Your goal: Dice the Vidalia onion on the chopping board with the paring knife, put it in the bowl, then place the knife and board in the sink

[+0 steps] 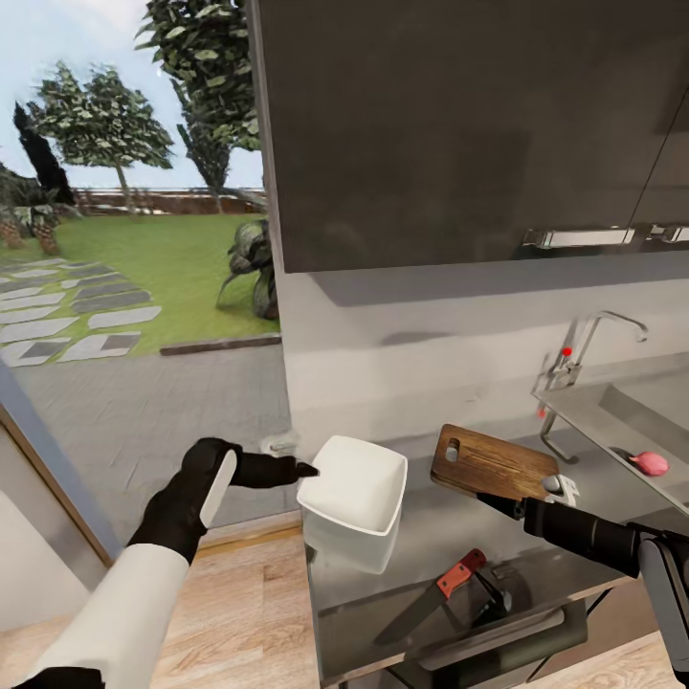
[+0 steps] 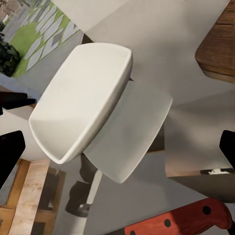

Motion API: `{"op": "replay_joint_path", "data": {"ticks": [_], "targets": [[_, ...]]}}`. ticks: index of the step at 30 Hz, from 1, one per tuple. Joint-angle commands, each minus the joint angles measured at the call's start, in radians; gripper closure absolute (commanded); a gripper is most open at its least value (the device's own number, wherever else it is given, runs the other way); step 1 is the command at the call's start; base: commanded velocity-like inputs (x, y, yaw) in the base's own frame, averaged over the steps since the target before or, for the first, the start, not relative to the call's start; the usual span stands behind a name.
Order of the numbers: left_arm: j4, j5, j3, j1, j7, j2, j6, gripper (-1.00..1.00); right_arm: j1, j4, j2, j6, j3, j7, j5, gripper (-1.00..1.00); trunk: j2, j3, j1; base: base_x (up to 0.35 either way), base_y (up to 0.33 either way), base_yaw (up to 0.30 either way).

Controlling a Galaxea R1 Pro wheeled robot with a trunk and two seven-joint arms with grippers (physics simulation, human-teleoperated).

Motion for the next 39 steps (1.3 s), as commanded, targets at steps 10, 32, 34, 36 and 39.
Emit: {"op": "replay_joint_path", "data": {"ticks": [10, 32, 34, 36, 39], "targets": [[0.002, -0.001, -0.002, -0.001, 0.009, -0.019, 0.004, -1.00, -0.001, 0.000, 0.000, 0.004, -0.002, 0.005, 0.002, -1.00, -0.002, -0.002, 0.001, 0.000, 0.000, 0.000], [0.082, -0.014, -0.005, -0.007, 0.064, -0.051, -0.006, -1.00, 0.000, -0.002, 0.000, 0.004, -0.002, 0.005, -0.001, -1.00, -0.002, -0.002, 0.001, 0.000, 0.000, 0.000], [0.086, -0.016, -0.005, -0.008, 0.067, -0.051, -0.006, -1.00, 0.000, -0.002, 0.000, 0.004, -0.002, 0.005, -0.001, -1.00, -0.002, -0.002, 0.001, 0.000, 0.000, 0.000], [0.089, -0.016, -0.005, -0.008, 0.068, -0.051, -0.006, -1.00, 0.000, -0.002, 0.000, 0.004, -0.002, 0.005, -0.001, -1.00, -0.002, -0.002, 0.001, 0.000, 0.000, 0.000], [0.091, -0.017, -0.005, -0.008, 0.069, -0.050, -0.006, -1.00, 0.000, -0.002, 0.000, 0.004, -0.002, 0.005, -0.002, -1.00, -0.002, -0.002, 0.001, 0.000, 0.000, 0.000]]}}
